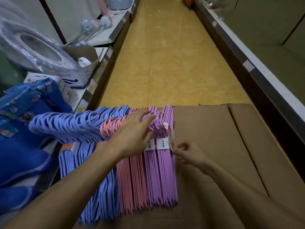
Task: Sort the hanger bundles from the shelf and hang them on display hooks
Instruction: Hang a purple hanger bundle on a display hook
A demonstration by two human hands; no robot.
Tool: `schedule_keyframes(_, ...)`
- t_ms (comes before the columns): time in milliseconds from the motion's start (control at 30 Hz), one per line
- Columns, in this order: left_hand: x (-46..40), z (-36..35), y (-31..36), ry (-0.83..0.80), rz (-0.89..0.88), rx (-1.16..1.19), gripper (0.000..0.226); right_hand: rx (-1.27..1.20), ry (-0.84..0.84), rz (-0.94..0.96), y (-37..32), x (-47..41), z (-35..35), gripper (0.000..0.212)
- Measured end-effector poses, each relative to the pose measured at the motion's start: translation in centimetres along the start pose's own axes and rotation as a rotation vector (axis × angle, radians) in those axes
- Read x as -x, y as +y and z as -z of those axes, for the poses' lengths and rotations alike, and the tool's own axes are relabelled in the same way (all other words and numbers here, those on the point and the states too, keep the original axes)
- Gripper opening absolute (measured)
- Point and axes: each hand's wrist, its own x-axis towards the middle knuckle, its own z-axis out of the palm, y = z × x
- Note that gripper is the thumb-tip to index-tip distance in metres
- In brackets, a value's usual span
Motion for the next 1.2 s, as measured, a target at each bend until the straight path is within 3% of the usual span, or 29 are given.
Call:
schedule_keyframes(200,-0.9,-1.2,-1.3,-0.033,-0.049,-0.017,0.060,-0.344,-0.173,-0.131,3.7,-1.0,-4.6,0.049)
schedule_keyframes(333,-1.1,-1.4,-1.9,-0.027,-0.088,-0.009,0.060,-0.590,-0.289,-0.169,3.9,-1.4,-6.6,0.047)
schedule_keyframes(467,-1.4,-1.3,-1.6,0.004,-0.106,0.044,0.057,-0.701,-0.290,-0.163,3.8,-1.3,-7.1,0.045)
schedule_keyframes(667,-2.3,-1.1,0.1,0.032,-0.201,0.078,0.052,-0.690,-0.280,-0.117,4.2,-0.7,-4.6,0.042)
schedule_keyframes(1033,-5.0,-2.6,6.4,0.015,-0.455,0.014,0.047,-0.476,-0.226,-0.177,8.3,1.1,5.1,0.075)
schedule_keyframes(1200,-5.8,-3.8,7.8,-0.027,-0.463,-0.021,0.056,-0.346,-0.184,-0.158,8.8,1.1,6.0,0.056)
